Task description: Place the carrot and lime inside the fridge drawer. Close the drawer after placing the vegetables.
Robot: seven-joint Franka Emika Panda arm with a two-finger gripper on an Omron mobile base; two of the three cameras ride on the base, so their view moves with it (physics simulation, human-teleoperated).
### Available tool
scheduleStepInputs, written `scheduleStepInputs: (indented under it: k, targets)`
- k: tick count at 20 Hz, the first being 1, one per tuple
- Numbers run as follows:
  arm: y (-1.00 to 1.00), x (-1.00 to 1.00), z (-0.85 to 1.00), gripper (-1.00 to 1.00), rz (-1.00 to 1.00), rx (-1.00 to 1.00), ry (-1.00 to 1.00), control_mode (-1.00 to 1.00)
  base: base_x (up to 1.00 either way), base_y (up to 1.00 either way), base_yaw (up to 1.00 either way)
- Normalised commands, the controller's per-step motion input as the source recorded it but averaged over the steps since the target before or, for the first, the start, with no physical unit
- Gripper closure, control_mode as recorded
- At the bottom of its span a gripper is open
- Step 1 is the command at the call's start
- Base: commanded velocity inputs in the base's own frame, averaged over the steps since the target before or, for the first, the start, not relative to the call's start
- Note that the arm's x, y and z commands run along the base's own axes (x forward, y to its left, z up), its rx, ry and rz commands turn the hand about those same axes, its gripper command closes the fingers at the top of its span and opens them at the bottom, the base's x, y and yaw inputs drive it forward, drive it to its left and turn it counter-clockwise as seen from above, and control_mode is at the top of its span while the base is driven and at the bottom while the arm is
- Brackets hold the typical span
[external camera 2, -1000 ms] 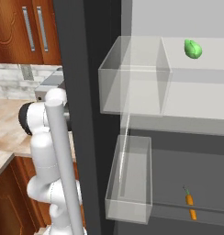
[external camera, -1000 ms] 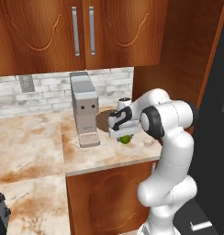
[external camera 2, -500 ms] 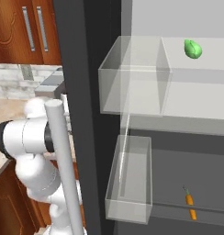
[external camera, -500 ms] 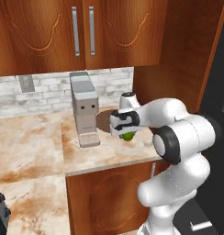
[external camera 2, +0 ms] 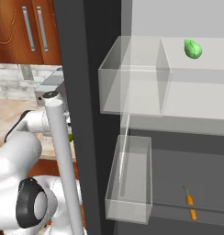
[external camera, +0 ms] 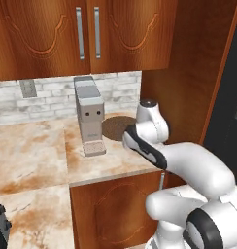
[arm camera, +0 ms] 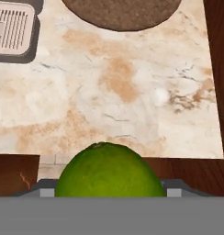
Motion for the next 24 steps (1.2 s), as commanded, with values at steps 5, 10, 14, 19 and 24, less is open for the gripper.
scheduleStepInputs:
  k: [5,10,14,19,24]
  targets:
    - [-0.23,-0.69,0.39,1.00,-0.08,0.00,-0.03,-1.00,0.00,0.00,0.00]
    - [-0.31,-0.49,0.07,1.00,-0.02,0.00,-0.01,-1.00,0.00,0.00,0.00]
    - [0.02,-0.43,0.00,1.00,0.00,-0.01,-0.01,-1.00,0.00,0.00,0.00]
    - [0.05,-0.17,-0.02,1.00,0.00,-0.01,0.00,-1.00,0.00,0.00,0.00]
    - [0.03,-0.46,-0.03,1.00,0.00,0.00,-0.01,1.00,-0.40,0.00,0.00]
